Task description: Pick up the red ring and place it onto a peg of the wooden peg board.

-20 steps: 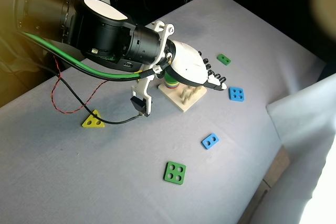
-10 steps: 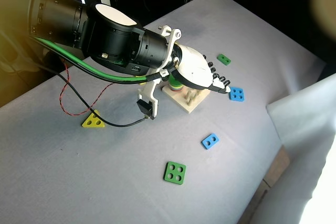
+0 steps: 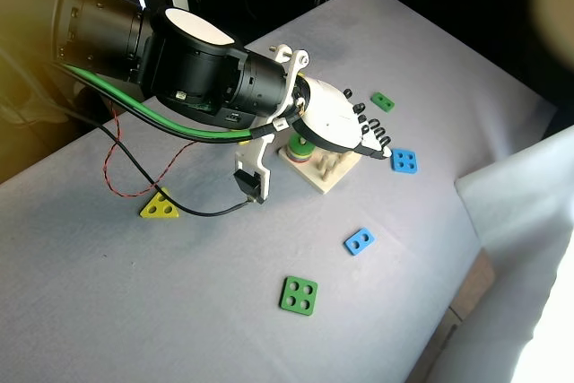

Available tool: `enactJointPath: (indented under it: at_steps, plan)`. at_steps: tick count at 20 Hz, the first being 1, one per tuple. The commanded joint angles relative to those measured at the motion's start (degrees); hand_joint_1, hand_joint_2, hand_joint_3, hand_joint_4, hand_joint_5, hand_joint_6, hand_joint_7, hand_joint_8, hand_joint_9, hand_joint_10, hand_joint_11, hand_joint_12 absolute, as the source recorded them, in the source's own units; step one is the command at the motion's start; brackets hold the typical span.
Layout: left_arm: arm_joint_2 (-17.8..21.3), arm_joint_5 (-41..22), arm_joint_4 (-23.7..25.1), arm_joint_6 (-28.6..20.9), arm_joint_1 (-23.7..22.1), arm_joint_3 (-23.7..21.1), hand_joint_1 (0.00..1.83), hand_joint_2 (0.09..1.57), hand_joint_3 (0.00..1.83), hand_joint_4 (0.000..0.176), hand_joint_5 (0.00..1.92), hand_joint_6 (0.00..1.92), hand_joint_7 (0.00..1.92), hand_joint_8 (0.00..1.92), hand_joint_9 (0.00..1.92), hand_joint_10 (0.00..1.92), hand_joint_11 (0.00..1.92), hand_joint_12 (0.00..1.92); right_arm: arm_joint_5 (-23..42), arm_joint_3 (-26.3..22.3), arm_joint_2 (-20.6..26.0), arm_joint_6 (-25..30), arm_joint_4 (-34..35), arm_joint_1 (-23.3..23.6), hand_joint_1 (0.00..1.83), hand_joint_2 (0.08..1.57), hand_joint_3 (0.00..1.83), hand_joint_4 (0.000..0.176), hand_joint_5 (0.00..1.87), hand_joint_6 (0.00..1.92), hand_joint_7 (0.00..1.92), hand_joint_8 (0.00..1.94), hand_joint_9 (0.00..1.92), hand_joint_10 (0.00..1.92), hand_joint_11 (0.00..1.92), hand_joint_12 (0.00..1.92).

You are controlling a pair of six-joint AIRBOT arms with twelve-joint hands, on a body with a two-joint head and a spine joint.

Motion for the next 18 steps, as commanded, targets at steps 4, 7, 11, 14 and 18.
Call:
enactJointPath:
  at_steps: [4, 7, 11, 14, 18]
  plan:
    - [0.27, -1.00, -2.67, 0.05, -0.64, 0.16, 0.72, 1.52, 0.00, 0.176, 1.44, 1.92, 1.58, 1.92, 1.64, 1.92, 1.79, 1.92, 0.80, -0.78, 2.24, 0.15, 0.45, 1.62, 0.06, 0.64, 0.00, 0.100, 0.01, 0.00, 0.02, 0.00, 0.00, 0.00, 0.00, 0.00]
    - [0.35, -1.34, -2.67, -0.46, -0.85, 0.14, 0.68, 1.53, 0.00, 0.176, 1.45, 1.92, 1.60, 1.92, 1.65, 1.92, 1.80, 1.92, 3.41, -3.05, 6.25, 0.17, 0.44, 2.86, 0.03, 0.67, 0.00, 0.068, 0.02, 0.01, 0.02, 0.01, 0.00, 0.00, 0.00, 0.00]
    - [0.38, -0.99, -2.64, -0.45, -0.85, -0.26, 0.70, 1.52, 0.00, 0.176, 1.43, 1.92, 1.59, 1.92, 1.64, 1.92, 1.79, 1.92, 5.49, -8.15, 13.62, 0.33, 0.46, 3.22, 0.00, 0.95, 0.01, 0.000, 0.36, 0.02, 0.31, 0.02, 0.26, 0.03, 0.00, 0.69]
    - [0.27, 0.34, -2.74, -0.68, -0.84, -0.76, 0.72, 1.52, 0.00, 0.176, 1.45, 1.92, 1.60, 1.92, 1.65, 1.92, 1.80, 1.92, 6.98, -13.28, 20.13, 1.15, 0.47, 3.90, 0.00, 1.18, 0.00, 0.000, 0.61, 0.12, 0.66, 0.15, 0.54, 0.31, 0.02, 1.38]
    - [0.20, 0.23, -2.74, -0.79, -0.75, -1.24, 0.73, 1.51, 0.00, 0.176, 1.46, 1.92, 1.59, 1.92, 1.64, 1.92, 1.79, 1.92, 7.50, -18.86, 28.30, 6.27, -0.24, 4.76, 0.14, 1.32, 0.00, 0.000, 0.43, 1.65, 0.43, 1.76, 0.40, 1.78, 0.30, 1.84]
